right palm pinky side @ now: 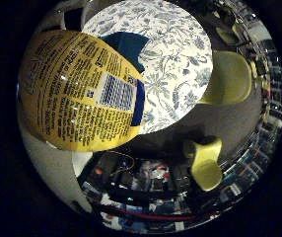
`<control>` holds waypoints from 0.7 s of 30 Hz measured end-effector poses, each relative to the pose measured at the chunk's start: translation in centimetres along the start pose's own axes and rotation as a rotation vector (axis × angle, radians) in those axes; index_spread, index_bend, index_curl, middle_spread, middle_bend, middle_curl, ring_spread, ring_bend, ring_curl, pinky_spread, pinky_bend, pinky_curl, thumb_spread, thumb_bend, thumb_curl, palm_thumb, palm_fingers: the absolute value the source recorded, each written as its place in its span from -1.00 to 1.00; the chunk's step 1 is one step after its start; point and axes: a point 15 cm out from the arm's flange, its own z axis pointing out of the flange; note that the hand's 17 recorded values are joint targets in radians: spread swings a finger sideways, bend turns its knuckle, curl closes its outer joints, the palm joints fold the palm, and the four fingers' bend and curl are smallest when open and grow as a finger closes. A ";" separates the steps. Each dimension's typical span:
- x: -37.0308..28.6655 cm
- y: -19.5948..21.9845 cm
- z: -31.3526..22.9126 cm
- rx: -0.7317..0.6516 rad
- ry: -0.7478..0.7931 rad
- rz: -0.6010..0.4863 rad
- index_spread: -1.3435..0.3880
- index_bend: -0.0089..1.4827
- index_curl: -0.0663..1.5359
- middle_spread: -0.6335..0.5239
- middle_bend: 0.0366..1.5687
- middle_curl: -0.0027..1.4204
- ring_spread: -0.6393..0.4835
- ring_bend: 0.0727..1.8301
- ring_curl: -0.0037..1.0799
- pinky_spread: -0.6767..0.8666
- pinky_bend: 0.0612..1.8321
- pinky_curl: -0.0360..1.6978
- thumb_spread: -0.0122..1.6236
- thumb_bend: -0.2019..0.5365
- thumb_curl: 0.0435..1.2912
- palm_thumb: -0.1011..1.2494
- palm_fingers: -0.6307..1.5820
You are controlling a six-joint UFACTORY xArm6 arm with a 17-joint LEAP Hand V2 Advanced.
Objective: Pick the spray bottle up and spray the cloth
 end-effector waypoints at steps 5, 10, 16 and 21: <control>-1.8 -0.2 0.7 -0.160 0.080 -0.059 0.36 0.59 -0.06 0.00 0.71 -0.21 -0.14 0.58 0.08 -0.35 0.06 0.53 0.03 -0.49 0.23 0.81 0.66; -3.7 0.1 1.4 -0.333 0.135 -0.113 0.36 0.59 -0.06 0.00 0.71 -0.21 -0.14 0.58 0.08 -0.35 0.05 0.54 0.02 -0.50 0.24 0.79 0.66; -5.0 -0.4 2.0 -0.488 0.162 -0.128 0.36 0.59 -0.07 0.00 0.71 -0.21 -0.13 0.58 0.08 -0.36 0.04 0.56 0.02 -0.49 0.24 0.78 0.66; -5.5 -1.0 2.4 -0.566 0.167 -0.114 0.36 0.59 -0.07 0.00 0.71 -0.21 -0.13 0.58 0.08 -0.36 0.04 0.56 0.03 -0.49 0.24 0.78 0.66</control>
